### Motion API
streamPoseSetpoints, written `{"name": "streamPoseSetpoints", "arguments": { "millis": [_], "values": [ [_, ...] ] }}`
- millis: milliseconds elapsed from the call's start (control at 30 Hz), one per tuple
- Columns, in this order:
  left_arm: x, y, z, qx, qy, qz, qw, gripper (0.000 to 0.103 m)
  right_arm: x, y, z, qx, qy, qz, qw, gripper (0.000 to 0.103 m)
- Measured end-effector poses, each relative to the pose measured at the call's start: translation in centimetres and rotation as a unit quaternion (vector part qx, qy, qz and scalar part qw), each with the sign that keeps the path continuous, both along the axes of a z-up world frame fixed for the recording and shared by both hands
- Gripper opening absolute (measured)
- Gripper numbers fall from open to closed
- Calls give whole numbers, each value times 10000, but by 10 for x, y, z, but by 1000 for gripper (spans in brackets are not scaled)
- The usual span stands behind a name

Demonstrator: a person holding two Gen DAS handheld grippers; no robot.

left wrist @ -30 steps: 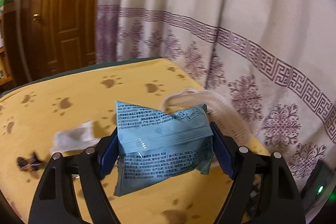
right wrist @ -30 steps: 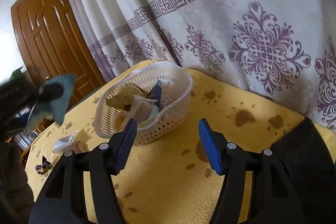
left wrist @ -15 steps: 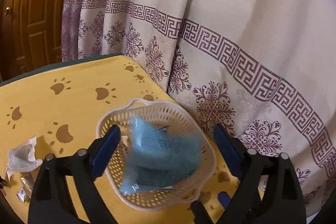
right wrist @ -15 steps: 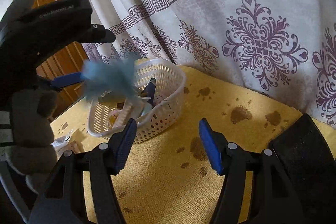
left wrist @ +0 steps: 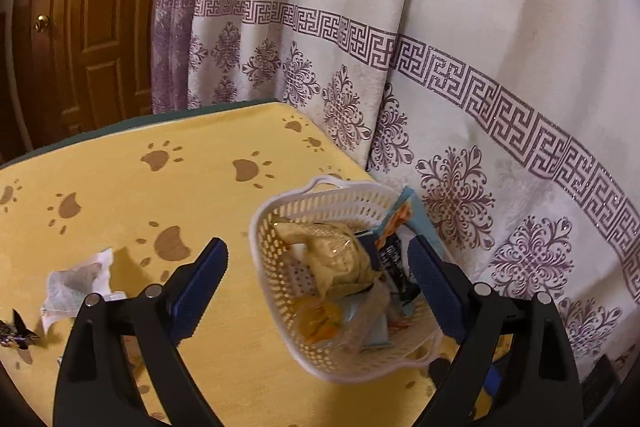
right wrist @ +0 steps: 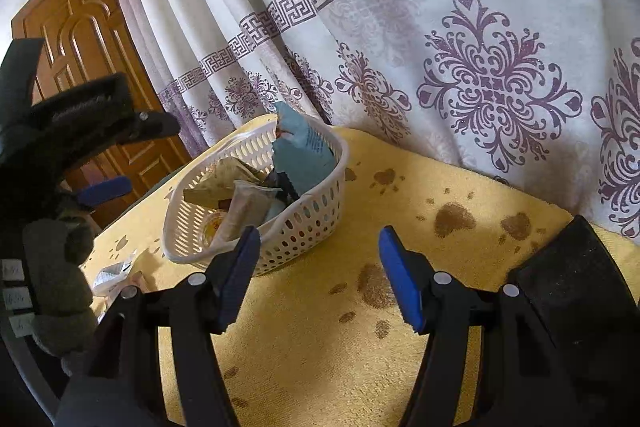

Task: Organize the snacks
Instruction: 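Move both tools back over the remaining snacks on the table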

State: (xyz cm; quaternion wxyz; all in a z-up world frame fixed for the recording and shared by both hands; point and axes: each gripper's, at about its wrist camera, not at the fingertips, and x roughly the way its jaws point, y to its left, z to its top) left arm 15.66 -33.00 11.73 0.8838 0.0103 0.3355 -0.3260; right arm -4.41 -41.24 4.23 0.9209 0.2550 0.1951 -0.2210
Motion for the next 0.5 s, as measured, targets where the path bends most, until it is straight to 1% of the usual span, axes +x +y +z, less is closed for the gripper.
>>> {"name": "streamPoseSetpoints", "arguments": {
  "millis": [200, 500],
  "values": [
    [-5, 20, 0, 35, -91, 190, 9998, 91, 2, 2, -1, -57, 9, 41, 10000, 64],
    [3, 72, -10, 169, -16, 780, 9968, 91, 7, 8, -1, -204, 52, 153, 9997, 64]
  ]
}}
